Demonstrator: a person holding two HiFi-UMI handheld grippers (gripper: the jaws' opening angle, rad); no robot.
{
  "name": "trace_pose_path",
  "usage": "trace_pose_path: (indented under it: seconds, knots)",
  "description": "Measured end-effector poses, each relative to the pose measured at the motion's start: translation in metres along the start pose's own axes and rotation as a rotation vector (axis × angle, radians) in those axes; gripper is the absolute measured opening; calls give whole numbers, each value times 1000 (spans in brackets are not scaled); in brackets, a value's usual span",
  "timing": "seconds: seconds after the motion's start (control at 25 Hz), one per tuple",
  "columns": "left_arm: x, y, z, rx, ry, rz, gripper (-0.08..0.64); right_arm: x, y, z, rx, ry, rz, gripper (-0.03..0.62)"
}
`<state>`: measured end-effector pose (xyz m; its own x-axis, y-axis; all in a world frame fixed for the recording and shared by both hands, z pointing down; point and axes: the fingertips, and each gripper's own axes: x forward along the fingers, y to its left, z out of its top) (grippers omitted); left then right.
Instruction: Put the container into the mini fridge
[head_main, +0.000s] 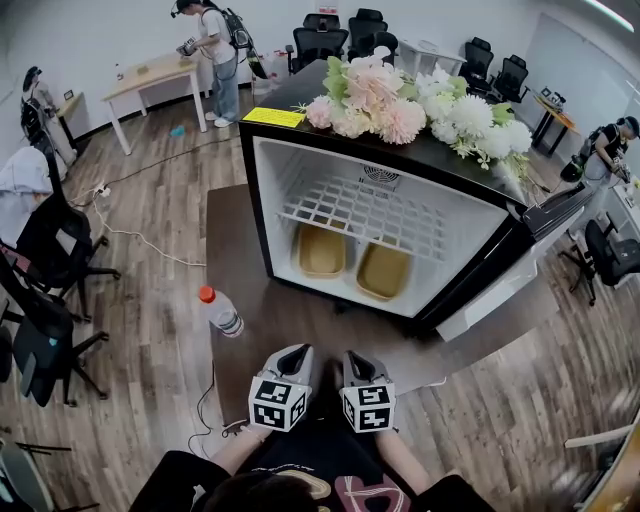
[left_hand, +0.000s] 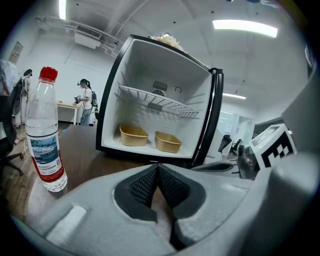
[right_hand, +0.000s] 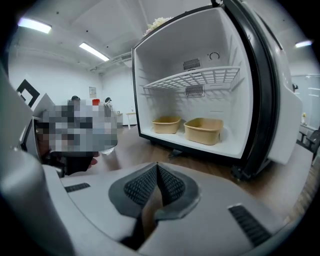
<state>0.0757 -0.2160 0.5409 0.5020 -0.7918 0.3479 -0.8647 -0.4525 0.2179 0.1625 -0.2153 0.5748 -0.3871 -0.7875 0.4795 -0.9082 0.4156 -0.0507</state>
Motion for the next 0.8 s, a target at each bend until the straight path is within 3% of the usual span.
trace_pose_path:
  seconds: [0.16,0.4,0.8]
  knots:
    - [-1,2,-2,-7,5,8,8,3,1,-1,4,6,5,7]
    - [3,-3,-7,-16,32,-44,8,7,-3,-3,29,28,-4,7]
    - [7,4,-14,-31,70,-18,8,11,-2,-8,25,53,-2,6]
